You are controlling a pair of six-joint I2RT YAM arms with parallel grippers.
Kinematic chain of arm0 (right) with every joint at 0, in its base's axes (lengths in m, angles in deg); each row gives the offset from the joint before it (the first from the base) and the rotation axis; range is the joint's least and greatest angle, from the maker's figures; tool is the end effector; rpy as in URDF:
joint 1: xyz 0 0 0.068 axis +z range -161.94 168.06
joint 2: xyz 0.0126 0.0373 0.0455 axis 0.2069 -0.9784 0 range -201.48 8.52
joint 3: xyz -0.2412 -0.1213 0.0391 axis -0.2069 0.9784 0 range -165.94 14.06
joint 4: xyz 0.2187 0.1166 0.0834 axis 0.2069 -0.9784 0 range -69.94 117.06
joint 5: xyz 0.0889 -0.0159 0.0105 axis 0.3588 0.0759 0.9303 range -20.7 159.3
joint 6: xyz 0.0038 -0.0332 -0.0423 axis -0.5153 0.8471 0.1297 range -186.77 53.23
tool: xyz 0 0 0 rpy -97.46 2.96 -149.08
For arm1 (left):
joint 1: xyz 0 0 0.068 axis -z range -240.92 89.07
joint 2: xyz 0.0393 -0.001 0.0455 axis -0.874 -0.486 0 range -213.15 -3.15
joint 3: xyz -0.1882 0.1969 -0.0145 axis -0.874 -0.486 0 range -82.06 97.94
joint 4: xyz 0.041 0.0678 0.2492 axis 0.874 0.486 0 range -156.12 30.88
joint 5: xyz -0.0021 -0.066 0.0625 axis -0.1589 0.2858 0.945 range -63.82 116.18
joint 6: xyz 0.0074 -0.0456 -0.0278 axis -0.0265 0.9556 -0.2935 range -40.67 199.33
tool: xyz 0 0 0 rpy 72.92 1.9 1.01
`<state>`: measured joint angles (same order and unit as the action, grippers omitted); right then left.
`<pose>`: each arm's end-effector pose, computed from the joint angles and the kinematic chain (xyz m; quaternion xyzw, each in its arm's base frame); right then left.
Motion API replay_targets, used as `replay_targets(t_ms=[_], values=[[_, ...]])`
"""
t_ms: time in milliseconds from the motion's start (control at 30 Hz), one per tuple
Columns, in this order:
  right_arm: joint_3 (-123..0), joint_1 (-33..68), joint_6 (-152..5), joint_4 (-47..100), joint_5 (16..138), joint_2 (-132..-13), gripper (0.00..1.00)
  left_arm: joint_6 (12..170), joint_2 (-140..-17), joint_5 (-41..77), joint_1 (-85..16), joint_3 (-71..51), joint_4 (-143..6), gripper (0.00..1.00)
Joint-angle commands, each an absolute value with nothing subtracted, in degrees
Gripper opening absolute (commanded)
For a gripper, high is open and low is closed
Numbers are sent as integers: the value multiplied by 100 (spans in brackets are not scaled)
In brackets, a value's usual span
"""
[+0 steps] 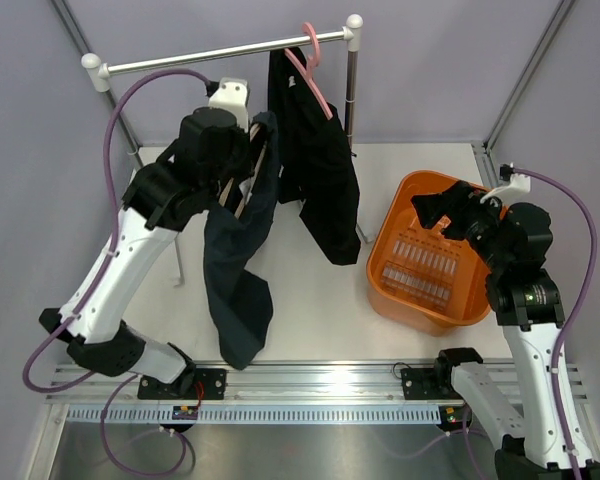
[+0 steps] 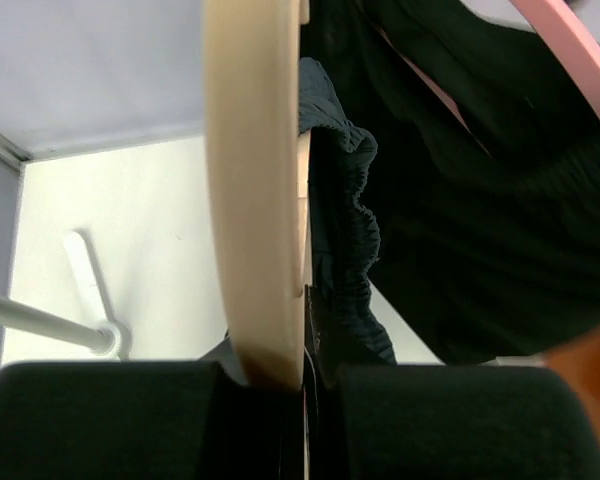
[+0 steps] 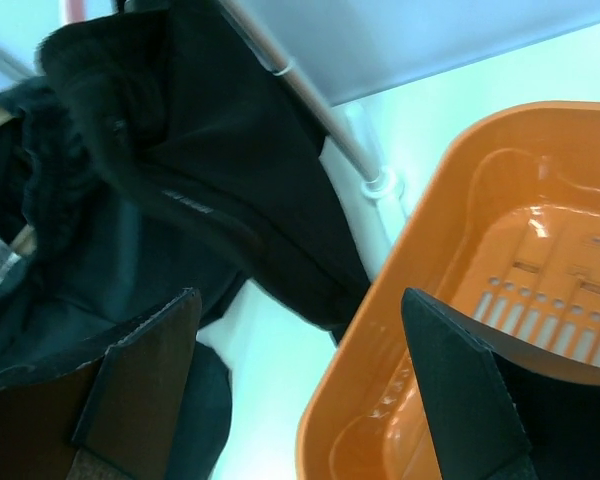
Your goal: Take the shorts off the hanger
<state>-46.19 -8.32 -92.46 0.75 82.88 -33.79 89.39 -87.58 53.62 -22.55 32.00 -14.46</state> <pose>0.1460 0.0176 0.4079 0.0679 0.7524 0.2508 0.6052 0.2262 -0.1582 0.5099 0.0685 0.8135 -0.0434 0.5759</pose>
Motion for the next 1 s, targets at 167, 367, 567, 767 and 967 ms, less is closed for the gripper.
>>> replay_targets(t_ms=[167, 367, 567, 767, 967], values=[[-5546, 1230, -9023, 104, 7458, -4130, 88, 9400, -7444, 4465, -1733, 2367, -1067, 0], [-5933, 2733, -9023, 288, 6588, -4999, 87, 9392, -7101, 4094, -1320, 2131, -627, 0], [-6530, 3710, -9050, 429, 5963, -6046, 87, 9418, -6846, 4024, -1127, 1709, -653, 0], [-7119, 4062, -9085, 394, 5673, -6794, 88, 9409, -6740, 3989, -1057, 1515, -750, 0], [-7401, 4097, -9155, 166, 5392, -7278, 85, 9339, -6661, 4006, -1021, 1497, -776, 0]])
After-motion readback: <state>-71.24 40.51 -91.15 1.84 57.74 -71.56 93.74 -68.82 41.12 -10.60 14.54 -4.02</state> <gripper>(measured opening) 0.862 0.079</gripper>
